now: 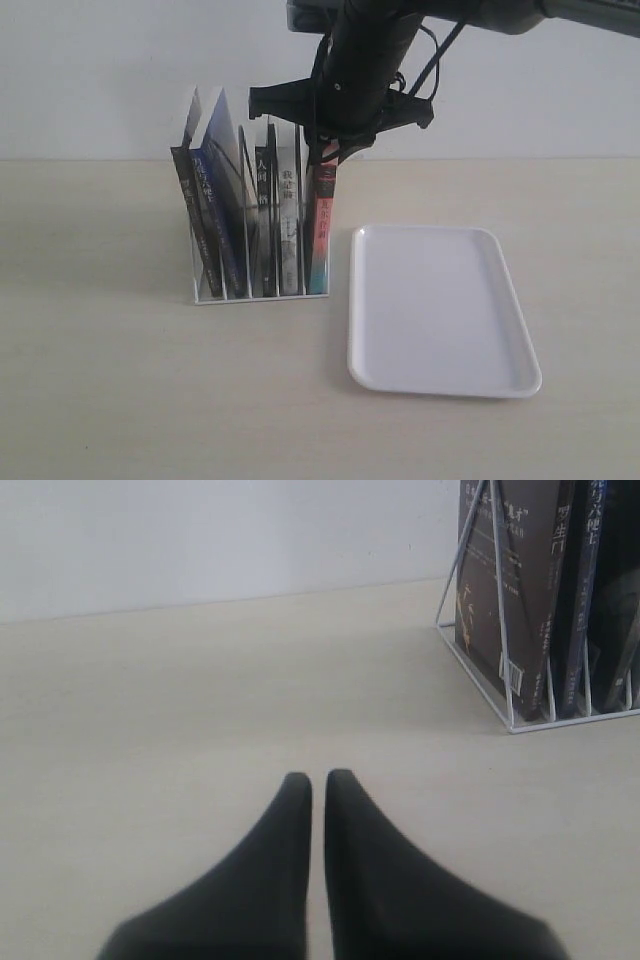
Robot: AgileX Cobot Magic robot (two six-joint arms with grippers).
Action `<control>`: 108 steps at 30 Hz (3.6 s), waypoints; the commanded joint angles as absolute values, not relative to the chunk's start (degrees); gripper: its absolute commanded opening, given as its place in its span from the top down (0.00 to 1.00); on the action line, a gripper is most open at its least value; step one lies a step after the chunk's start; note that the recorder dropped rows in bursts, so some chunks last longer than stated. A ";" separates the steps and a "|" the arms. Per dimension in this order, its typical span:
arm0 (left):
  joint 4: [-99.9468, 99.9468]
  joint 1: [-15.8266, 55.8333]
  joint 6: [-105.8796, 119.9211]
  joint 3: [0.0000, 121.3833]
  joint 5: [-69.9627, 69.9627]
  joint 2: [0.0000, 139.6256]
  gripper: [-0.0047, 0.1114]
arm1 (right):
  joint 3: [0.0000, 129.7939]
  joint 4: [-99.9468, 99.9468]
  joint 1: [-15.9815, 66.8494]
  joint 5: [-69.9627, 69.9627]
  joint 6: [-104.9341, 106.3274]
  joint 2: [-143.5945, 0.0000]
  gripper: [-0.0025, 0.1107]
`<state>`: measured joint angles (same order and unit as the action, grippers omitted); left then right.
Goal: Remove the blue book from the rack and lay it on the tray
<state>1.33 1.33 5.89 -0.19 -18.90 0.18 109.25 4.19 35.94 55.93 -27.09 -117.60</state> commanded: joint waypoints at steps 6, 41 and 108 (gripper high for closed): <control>1.46 1.22 6.02 0.00 -18.00 0.00 0.92 | 109.47 8.42 35.82 55.46 -26.77 -114.93 0.98; 1.46 1.22 6.02 0.00 -18.00 0.00 0.92 | 119.52 9.68 35.92 60.34 -26.10 -113.69 0.98; 1.46 1.22 6.02 0.00 -18.00 0.00 0.92 | 118.46 -8.50 38.72 56.97 -14.49 -112.65 0.54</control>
